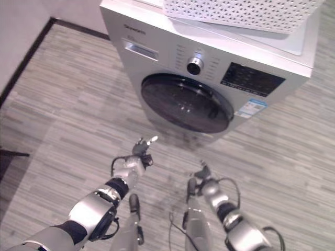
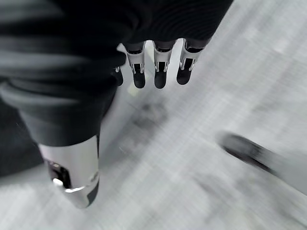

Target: Grab the laundry basket,head to the washer,open it,put in the laundry and shut it.

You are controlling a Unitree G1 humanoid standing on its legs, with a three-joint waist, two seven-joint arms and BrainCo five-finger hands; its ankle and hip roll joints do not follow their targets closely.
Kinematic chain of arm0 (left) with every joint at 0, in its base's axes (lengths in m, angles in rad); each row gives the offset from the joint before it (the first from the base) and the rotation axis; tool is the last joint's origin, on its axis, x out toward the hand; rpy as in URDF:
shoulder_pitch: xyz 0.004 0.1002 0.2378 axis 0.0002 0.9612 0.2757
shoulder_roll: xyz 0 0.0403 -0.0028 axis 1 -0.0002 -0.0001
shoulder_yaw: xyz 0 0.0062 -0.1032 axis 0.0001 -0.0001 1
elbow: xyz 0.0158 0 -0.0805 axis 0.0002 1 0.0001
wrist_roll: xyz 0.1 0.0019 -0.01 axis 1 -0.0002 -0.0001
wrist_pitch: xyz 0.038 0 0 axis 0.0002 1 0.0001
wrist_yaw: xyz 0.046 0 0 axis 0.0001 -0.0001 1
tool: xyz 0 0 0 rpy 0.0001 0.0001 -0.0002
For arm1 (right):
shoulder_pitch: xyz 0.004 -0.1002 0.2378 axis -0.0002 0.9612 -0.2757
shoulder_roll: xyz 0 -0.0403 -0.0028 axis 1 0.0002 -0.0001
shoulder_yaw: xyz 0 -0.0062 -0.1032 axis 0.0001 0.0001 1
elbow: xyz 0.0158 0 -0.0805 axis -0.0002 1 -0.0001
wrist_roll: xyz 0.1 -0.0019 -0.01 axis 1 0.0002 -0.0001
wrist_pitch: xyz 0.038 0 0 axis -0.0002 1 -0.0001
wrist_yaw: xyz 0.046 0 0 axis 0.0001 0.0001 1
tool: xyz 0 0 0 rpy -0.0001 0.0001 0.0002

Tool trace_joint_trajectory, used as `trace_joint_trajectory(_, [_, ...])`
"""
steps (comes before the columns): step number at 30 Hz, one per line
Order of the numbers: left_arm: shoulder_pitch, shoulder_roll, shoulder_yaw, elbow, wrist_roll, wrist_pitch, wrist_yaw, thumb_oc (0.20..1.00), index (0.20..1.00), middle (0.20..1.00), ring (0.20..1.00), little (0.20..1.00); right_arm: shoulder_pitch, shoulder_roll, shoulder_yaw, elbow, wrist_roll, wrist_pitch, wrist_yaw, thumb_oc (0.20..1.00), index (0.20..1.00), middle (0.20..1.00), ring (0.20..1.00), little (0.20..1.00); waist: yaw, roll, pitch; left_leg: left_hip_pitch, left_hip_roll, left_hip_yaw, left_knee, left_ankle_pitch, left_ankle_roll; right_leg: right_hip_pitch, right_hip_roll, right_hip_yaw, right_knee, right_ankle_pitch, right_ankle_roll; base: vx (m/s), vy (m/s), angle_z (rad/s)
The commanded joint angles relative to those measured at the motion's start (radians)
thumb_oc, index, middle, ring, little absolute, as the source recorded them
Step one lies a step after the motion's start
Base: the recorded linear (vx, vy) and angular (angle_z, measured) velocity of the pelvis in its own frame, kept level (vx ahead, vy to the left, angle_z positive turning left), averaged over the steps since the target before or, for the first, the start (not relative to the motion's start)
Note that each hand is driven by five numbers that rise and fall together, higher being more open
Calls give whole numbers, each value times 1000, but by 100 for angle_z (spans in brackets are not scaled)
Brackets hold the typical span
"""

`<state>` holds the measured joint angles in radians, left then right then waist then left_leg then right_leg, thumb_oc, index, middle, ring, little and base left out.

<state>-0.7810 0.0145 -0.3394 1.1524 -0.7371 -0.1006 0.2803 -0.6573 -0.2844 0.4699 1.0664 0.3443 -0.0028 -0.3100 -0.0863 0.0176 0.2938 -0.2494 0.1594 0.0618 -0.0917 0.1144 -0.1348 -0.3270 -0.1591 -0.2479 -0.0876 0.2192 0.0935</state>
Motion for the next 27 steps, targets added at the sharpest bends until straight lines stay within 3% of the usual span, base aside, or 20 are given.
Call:
trace_joint_trajectory(1, [-34, -62, -77, 62, 10, -20, -21, 1000, 1000, 1000, 1000, 1000, -172, -5, -74, 60, 50, -60, -63, 1000, 1000, 1000, 1000, 1000, 29, -15, 14, -13, -61, 0, 4, -49, 61, 37, -48, 44, 0, -124, 45, -31, -6, 14])
trace_joint_trajectory(3, [46, -38, -110, -21, 3, -31, -31, 1000, 1000, 1000, 1000, 1000, -208, -56, -101, -15, 26, -72, -111, 1000, 1000, 1000, 1000, 1000, 46, -1, 15, -25, -67, -12, 4, -39, 60, 38, -53, 35, 0, -123, 44, -9, -20, 11])
trace_joint_trajectory(4, [124, -7, -109, -91, 11, -38, -40, 1000, 1000, 1000, 1000, 1000, -174, -111, -115, -213, -86, -77, -180, 1000, 1000, 1000, 1000, 1000, 57, 5, 20, -27, -69, -24, 4, -39, 58, 47, -55, 25, 0, -126, 43, 14, -40, 23])
trace_joint_trajectory(5, [167, 10, -108, -111, 22, -38, -44, 1000, 1000, 1000, 1000, 1000, -143, -135, -158, -292, -124, -78, -214, 1000, 1000, 1000, 1000, 1000, 62, 9, 19, -32, -70, -31, 4, -39, 58, 50, -57, 16, 0, -128, 43, 14, -40, 30])
trace_joint_trajectory(6, [169, 11, -109, -112, 22, -38, -44, 1000, 1000, 1000, 1000, 1000, -140, -135, -159, -295, -125, -77, -214, 1000, 1000, 1000, 1000, 1000, 62, 9, 16, -36, -72, -32, 4, -36, 59, 47, -58, 15, 0, -126, 43, 34, -29, 36])
trace_joint_trajectory(8, [277, 56, -91, -156, 33, -36, -63, 1000, 1000, 1000, 1000, 1000, -62, -188, -282, -402, -158, -77, -259, 1000, 1000, 1000, 1000, 1000, 79, 18, 18, -38, -75, -47, 4, -43, 59, 62, -64, -9, 0, -131, 44, 38, -36, 40])
trace_joint_trajectory(14, [430, 128, -50, -214, 34, -23, -123, 1000, 1000, 1000, 1000, 1000, -40, -293, -334, -357, -191, -74, -243, 1000, 1000, 1000, 1000, 1000, 113, 32, 21, -55, -86, -62, 4, -36, 58, 64, -73, -30, 0, -130, 45, 11, -15, 26])
trace_joint_trajectory(19, [554, 199, 11, -275, -9, -23, -177, 1000, 1000, 1000, 1000, 1000, -148, -501, -307, -171, -244, -11, -221, 1000, 1000, 1000, 1000, 1000, 146, 62, 39, -75, -89, -62, 4, -25, 45, 59, -77, -43, 0, -132, 49, 7, -23, 14])
trace_joint_trajectory(27, [587, 181, 23, -225, -6, -15, -198, 1000, 1000, 1000, 1000, 1000, -167, -579, -397, -184, -190, -32, -280, 1000, 1000, 1000, 1000, 1000, 140, 73, 35, -94, -76, -52, 4, -23, 39, 39, -71, -38, 0, -139, 51, 21, -11, 3])
